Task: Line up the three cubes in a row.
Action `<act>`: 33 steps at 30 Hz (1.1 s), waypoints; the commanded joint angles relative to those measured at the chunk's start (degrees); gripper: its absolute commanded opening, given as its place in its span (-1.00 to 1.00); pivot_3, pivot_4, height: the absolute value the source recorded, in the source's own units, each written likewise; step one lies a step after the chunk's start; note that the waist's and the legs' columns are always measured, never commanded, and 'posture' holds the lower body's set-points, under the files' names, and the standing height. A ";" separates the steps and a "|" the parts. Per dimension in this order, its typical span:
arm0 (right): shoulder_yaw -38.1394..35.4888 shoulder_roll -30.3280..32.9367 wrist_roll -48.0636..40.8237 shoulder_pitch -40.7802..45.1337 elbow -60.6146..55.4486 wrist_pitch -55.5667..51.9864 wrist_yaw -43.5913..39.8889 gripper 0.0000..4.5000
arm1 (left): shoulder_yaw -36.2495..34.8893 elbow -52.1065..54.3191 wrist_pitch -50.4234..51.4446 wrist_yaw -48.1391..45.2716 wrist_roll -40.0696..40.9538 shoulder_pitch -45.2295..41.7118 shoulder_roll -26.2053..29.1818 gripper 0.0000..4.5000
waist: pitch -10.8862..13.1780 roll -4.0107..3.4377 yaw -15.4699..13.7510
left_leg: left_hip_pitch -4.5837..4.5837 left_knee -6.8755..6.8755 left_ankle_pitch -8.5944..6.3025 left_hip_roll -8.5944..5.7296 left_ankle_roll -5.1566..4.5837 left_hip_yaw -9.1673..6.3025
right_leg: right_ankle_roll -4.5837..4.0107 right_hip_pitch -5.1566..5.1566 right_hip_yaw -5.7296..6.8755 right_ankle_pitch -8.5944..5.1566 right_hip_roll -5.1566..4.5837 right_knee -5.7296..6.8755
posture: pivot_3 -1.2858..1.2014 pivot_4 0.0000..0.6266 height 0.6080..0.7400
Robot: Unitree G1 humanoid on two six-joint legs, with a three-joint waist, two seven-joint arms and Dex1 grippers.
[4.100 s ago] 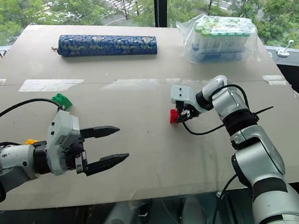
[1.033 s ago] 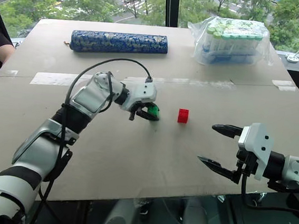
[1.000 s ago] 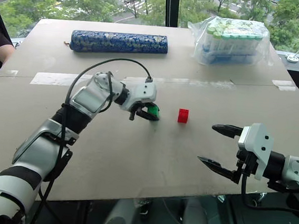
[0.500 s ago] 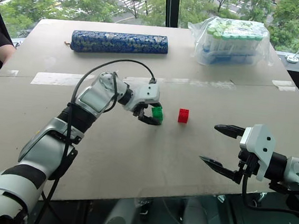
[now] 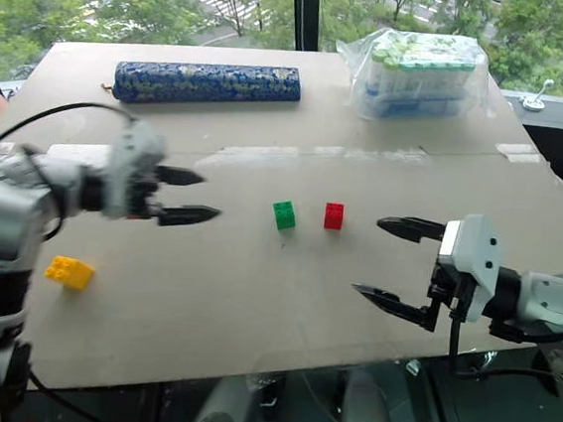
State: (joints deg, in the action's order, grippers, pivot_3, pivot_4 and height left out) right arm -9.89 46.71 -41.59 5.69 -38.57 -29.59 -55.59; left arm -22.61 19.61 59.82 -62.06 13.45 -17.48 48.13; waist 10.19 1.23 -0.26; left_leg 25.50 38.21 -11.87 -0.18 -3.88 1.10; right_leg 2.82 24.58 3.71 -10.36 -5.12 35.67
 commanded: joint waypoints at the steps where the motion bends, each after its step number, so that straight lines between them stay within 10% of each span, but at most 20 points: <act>1: 2.70 -0.78 -0.83 3.73 1.67 0.89 -1.77 1.00 | -15.03 8.19 11.18 4.90 -1.02 9.90 1.02 0.93 | 0.00 -0.01 -0.04 | -0.01 0.00 -0.01 0.00 0.02 0.01 | 0.00 -0.01 -0.01 0.00 0.00 0.00 | 0.03 -0.52 1.00; 9: 5.64 -0.06 -1.46 4.55 1.22 0.69 -4.76 1.00 | -28.31 11.42 17.33 4.70 3.59 27.39 1.72 0.93 | -0.06 -0.03 -1.88 | 0.00 -0.01 -0.23 -0.03 0.39 -0.04 | -0.02 0.03 0.06 -0.01 -0.36 -0.03 | 0.03 -0.52 1.00; 21: 6.95 -0.06 -0.27 2.58 -2.34 2.00 -4.49 1.00 | -18.85 5.34 10.62 11.51 6.19 27.64 2.77 0.93 | -0.06 -0.03 -1.90 | 0.00 -0.16 -0.28 -0.01 0.47 0.14 | -0.02 0.19 0.27 0.00 -0.77 -0.04 | 0.03 -0.52 1.00; 29: 5.55 0.29 -0.69 1.13 -3.61 1.71 -2.62 1.00 | -14.75 1.64 2.42 10.69 6.22 30.02 6.12 -0.45 | -0.06 -0.04 -1.83 | 0.02 -0.29 -0.29 -0.01 0.48 0.19 | -0.05 0.31 0.34 0.00 -0.81 -0.05 | 0.03 -0.52 1.00; 33: 4.72 0.12 -0.70 0.14 -4.26 1.77 -1.03 1.00 | -13.41 1.37 -4.24 5.57 10.77 25.65 6.91 -0.44 | -0.07 -0.03 -2.12 | 0.04 -0.29 -0.29 -0.01 0.49 0.19 | -0.04 0.32 0.55 -0.01 -0.95 -0.05 | 0.03 -0.52 1.00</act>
State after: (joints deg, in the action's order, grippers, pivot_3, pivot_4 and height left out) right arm -2.90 46.58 -41.70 6.07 -40.61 -28.53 -57.65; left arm -36.08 19.58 59.51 -53.13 21.15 10.26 53.35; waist 10.12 1.20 -2.38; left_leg 25.55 37.92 -12.16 -0.19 -3.39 1.28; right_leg 2.78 24.90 4.30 -10.37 -6.09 35.61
